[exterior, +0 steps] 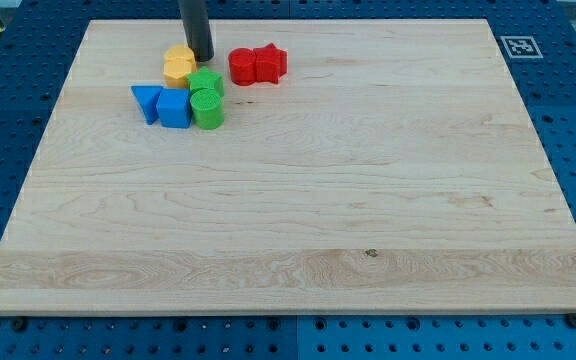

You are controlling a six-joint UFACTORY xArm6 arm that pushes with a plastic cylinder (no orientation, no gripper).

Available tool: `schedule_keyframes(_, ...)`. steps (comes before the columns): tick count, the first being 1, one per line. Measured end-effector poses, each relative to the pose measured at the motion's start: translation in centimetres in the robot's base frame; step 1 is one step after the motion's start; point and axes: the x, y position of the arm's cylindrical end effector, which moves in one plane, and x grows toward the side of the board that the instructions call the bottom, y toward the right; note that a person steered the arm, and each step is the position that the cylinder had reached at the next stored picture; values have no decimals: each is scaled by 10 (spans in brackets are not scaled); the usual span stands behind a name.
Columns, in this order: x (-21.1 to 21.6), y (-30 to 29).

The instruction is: Slide the green star and the green circle towards center

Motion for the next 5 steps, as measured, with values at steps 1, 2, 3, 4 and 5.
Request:
schedule_keyframes(1, 0, 11)
schedule_keyframes(2, 0, 21)
schedule_keyframes(3, 1, 21)
schedule_keyframes(4, 9, 21)
schedule_keyframes(5, 24, 21)
